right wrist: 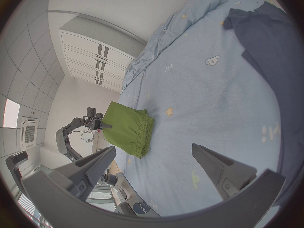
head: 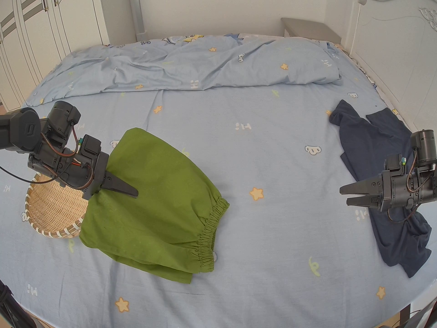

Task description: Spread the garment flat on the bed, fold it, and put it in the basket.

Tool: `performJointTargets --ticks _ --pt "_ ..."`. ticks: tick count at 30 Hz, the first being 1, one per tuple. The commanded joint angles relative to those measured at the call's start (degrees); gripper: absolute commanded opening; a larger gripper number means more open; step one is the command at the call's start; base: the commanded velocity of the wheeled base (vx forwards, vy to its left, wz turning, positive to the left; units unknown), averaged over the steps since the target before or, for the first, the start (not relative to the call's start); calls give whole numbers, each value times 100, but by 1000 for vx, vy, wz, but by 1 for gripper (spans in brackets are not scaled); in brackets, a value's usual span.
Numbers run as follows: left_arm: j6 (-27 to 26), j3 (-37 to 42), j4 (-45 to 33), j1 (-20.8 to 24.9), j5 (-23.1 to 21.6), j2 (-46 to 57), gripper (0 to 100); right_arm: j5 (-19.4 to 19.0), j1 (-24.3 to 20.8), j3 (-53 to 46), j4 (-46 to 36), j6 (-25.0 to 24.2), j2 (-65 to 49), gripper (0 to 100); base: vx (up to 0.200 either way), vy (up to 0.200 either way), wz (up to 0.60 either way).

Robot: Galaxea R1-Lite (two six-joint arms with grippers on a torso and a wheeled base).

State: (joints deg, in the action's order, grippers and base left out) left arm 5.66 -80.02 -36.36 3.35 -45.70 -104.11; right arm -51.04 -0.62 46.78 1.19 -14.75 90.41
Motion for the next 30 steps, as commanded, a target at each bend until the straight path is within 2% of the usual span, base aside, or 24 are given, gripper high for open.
performJointTargets --ticks 1,12,17,22,24,30 --pt "-3 65 -2 139 0 22 0 -2 1 -2 12 -2 3 100 0 200 0" --pt "-38 136 -11 245 44 31 0 -2 -17 -11 12 -2 -5 100 0 200 0" --pt "-214 373 51 473 53 224 0 -20 -26 -28 12 7 -32 100 0 200 0" --pt "-680 672 94 614 26 532 0 -196 -17 -28 12 7 -32 100 0 0 0" --pt "-873 733 103 799 18 743 0 -231 -17 -28 12 7 -41 100 0 0 0" --pt "-847 645 279 930 53 1006 0 -231 -35 -46 12 7 -216 100 0 0 0"
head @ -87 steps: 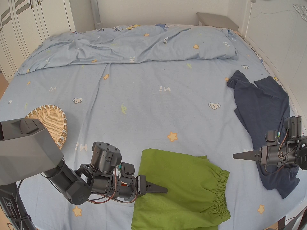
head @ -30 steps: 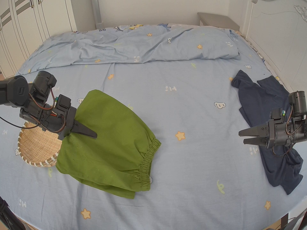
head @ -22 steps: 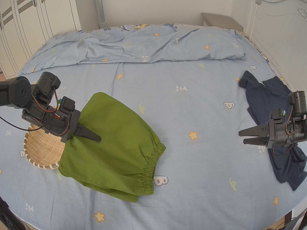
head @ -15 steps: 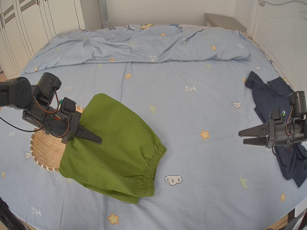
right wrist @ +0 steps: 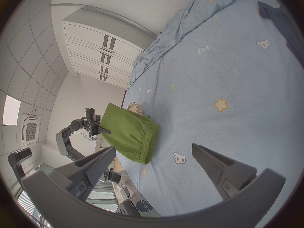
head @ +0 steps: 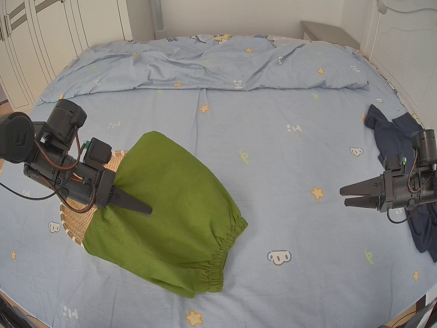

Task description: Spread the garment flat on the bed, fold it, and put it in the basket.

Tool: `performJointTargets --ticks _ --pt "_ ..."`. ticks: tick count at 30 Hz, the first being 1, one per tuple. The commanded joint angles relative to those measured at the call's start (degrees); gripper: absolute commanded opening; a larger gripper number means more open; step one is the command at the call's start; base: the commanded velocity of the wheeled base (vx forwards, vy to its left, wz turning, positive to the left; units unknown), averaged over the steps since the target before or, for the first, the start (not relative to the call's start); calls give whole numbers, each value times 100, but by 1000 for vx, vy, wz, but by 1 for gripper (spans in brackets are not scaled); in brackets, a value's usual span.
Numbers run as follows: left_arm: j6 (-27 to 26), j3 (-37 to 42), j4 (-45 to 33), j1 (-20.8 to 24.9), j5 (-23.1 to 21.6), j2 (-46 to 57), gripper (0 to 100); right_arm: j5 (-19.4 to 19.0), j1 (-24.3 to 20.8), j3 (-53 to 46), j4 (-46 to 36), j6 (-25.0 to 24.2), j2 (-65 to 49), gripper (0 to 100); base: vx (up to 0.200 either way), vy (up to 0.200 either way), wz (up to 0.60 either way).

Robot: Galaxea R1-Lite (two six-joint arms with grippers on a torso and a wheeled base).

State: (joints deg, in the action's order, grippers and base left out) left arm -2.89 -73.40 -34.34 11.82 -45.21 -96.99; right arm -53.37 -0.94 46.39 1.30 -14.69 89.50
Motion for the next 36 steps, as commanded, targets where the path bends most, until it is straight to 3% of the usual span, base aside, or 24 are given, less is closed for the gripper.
performJointTargets --ticks 1,12,20,25,36 --pt "8 10 129 83 4 391 0 2 -3 -7 -7 1 -161 100 0 0 0" --pt "52 107 402 -84 -22 1595 0 -7 -3 -15 1 1 -152 100 0 0 0" --pt "271 344 1202 -910 -5 1903 0 -7 -3 -15 10 1 -170 100 0 0 0" --pt "614 458 1755 -1464 -49 1340 0 2 6 -24 10 1 -188 100 0 0 0" --pt "544 942 2195 -2228 30 -312 0 -7 -38 -68 10 1 -240 100 0 0 0"
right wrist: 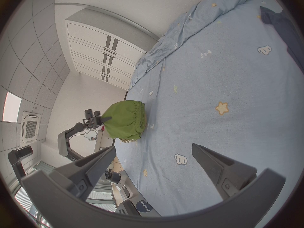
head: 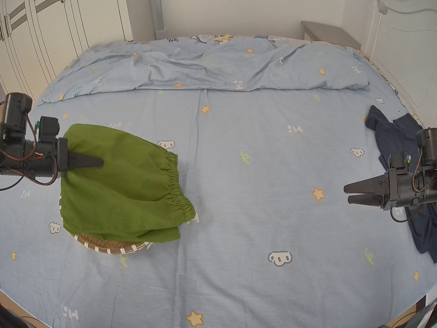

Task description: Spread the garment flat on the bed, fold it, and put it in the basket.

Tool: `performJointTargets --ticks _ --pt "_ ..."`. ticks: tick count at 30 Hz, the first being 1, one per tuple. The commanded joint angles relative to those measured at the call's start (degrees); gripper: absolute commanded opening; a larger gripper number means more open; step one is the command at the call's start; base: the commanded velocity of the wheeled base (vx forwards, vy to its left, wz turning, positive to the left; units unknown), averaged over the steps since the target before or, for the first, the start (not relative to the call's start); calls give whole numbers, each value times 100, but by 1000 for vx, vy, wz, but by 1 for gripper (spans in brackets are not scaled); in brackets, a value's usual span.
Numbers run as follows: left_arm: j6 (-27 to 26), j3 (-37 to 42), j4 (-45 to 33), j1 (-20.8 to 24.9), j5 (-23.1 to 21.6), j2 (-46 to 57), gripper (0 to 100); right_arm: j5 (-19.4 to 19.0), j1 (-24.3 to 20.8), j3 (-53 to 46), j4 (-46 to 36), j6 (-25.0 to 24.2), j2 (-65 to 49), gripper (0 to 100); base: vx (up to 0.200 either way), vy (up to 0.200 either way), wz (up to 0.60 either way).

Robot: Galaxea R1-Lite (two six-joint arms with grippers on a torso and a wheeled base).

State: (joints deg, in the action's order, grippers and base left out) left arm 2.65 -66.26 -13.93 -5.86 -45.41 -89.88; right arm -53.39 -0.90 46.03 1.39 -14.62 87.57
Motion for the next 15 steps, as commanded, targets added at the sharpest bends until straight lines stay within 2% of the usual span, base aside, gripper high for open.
performJointTargets --ticks 1,3,6,8,15 --pt "-10 227 145 -521 111 -1075 0 -4 -50 -33 2 -6 -47 100 0 0 0" --pt "43 174 84 -609 419 -1154 0 -4 -50 -33 2 -6 -64 100 0 0 0" --pt "52 166 84 -609 1157 -1172 0 -4 -50 -42 2 -6 -64 100 0 0 0" --pt "61 157 84 -565 1447 -1190 0 -4 -59 -42 2 -6 -64 100 0 0 0" --pt "61 43 57 -618 1605 -1550 0 5 -112 -68 19 -6 -64 100 0 0 0"
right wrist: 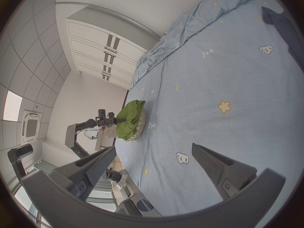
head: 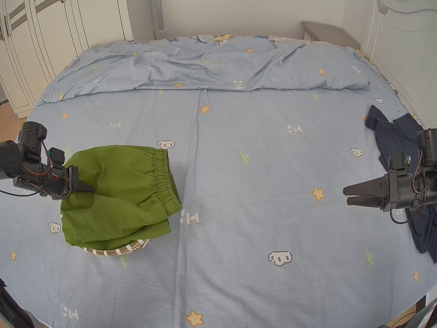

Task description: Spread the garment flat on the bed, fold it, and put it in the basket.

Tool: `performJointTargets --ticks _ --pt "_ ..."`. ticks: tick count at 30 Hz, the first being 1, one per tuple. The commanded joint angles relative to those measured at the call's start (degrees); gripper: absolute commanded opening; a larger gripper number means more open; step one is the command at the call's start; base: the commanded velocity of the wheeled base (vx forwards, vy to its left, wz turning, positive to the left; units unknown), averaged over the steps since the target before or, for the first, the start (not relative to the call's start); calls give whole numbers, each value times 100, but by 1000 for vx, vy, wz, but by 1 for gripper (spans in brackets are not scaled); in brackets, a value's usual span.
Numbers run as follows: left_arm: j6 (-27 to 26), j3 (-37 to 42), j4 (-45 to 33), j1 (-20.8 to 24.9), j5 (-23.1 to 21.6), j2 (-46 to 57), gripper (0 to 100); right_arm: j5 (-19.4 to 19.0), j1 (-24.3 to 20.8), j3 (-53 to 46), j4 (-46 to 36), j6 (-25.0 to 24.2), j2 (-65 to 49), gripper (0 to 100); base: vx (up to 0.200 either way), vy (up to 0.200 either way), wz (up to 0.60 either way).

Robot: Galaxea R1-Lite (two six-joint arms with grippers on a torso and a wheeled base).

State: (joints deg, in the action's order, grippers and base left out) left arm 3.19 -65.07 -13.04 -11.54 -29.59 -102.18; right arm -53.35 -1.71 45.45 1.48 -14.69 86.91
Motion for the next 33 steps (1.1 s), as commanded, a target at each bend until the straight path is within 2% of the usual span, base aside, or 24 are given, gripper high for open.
performJointTargets --ticks 1,3,4,5,7,12,13,16,22,23,26,30,32,33 --pt "-3 -111 -49 -58 41 -390 0 0 -31 -9 11 1 2 100 0 0 0" --pt "-3 -208 -216 -67 348 -487 0 0 -40 -18 11 1 10 100 0 0 0" --pt "-3 -208 -216 -67 348 -487 0 0 -40 -18 11 1 10 100 0 0 0" --pt "-3 -331 -453 -32 779 -522 0 0 -31 -18 11 1 19 100 0 0 0" --pt "-3 -454 -673 29 1122 -566 0 0 -40 -9 19 1 37 100 0 0 0" --pt "-3 -489 -770 47 1201 -575 0 0 -31 -18 19 1 37 100 0 0 0" --pt "-38 -454 -770 47 1201 -540 100 0 -31 -9 19 1 37 100 0 0 0" --pt "-38 -436 -779 56 1201 -522 100 0 -31 -9 19 1 37 100 0 0 0" --pt "-21 -454 -1288 223 1368 172 100 0 -14 -18 28 1 37 100 0 0 0" --pt "-12 -585 -1912 363 1790 761 100 -9 21 -9 28 10 46 100 0 0 0" --pt "-3 -814 -2457 434 2308 1368 100 -9 30 -9 28 10 10 100 0 0 0" --pt "-12 -858 -2835 443 2396 2150 100 17 12 -89 28 72 -218 100 0 0 0" --pt "-12 -867 -3037 451 2396 2519 100 0 30 -229 28 124 -596 100 0 0 0" --pt "-12 -875 -3275 513 2387 3029 100 -9 65 -326 28 151 -1000 100 0 0 0"
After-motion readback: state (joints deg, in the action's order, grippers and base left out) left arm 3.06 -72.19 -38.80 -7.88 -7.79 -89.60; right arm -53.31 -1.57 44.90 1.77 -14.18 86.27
